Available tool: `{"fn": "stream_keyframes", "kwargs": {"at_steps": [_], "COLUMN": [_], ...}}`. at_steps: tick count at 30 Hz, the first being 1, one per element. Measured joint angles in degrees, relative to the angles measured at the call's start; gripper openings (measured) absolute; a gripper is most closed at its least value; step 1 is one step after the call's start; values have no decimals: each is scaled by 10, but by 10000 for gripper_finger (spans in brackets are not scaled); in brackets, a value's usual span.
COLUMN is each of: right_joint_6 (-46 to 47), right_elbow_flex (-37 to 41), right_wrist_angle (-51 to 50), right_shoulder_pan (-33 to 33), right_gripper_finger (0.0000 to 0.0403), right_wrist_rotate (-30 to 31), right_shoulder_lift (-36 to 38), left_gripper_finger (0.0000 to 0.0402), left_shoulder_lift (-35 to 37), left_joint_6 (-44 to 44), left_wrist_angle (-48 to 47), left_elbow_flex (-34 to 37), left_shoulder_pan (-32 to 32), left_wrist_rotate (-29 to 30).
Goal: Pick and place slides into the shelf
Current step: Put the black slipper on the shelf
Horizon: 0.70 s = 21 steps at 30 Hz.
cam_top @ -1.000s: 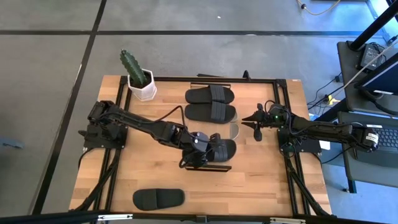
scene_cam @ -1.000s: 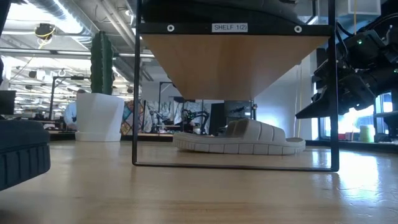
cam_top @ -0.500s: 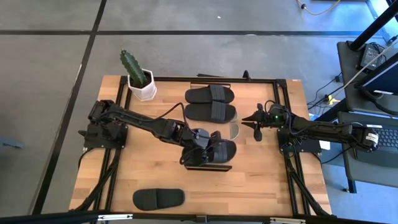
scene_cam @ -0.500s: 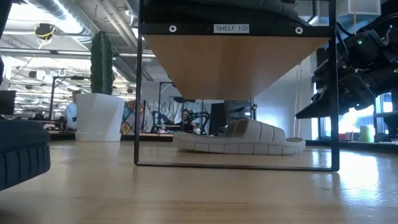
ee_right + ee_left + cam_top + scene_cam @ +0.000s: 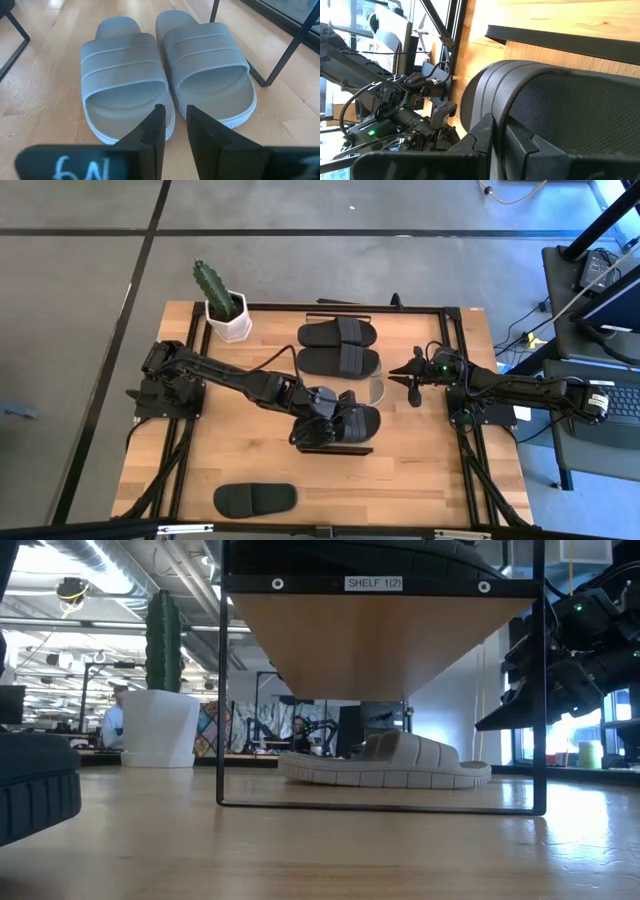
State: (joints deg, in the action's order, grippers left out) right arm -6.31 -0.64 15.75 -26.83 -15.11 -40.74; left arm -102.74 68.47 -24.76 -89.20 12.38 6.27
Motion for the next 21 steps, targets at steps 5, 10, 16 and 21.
{"fn": "stream_keyframes", "kwargs": {"at_steps": [5,10,16,21], "right_joint_6": [0,0,0,0], "right_elbow_flex": [0,0,0,0], "right_wrist_angle": [0,0,-1,-1], "right_shoulder_pan": [0,0,0,0], "right_gripper_finger": [80,80,80,80], "right_wrist_rotate": [0,0,0,0], "right_shoulder_lift": [0,0,0,0], "left_gripper_finger": [29,72,126,139], "left_shoulder_lift": [0,0,0,0], "left_joint_6": [-3,-6,-9,-9], "left_wrist_angle": [0,-2,-2,-2], "left_elbow_flex": [0,0,0,0], "left_shoulder_pan": [-1,-1,-1,-1], "left_wrist_rotate": [-3,-19,-19,-19]}}
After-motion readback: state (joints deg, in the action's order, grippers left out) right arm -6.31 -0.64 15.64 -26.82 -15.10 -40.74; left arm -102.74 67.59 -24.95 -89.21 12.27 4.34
